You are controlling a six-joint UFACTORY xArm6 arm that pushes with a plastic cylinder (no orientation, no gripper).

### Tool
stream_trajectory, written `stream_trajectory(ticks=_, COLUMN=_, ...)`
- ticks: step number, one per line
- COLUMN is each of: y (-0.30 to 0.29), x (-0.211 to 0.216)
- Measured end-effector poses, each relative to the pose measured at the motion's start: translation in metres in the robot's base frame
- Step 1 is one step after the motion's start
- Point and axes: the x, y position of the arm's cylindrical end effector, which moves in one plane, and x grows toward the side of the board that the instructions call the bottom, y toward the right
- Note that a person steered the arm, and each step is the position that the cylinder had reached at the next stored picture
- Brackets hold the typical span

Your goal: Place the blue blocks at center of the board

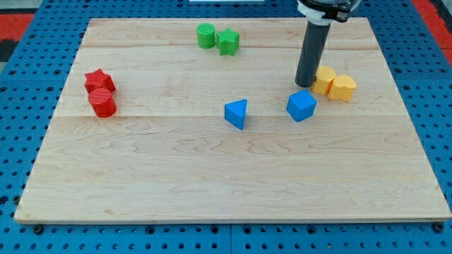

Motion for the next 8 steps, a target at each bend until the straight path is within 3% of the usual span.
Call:
stream_trajectory(ticks=1, y=0.050, x=0.039)
stream_trajectory(ticks=3, y=-0.096, x=0.013)
stream_trajectory(ticks=7, y=-0.088, x=0.018)
stream_trajectory(ticks=8, y=-0.046, x=0.053)
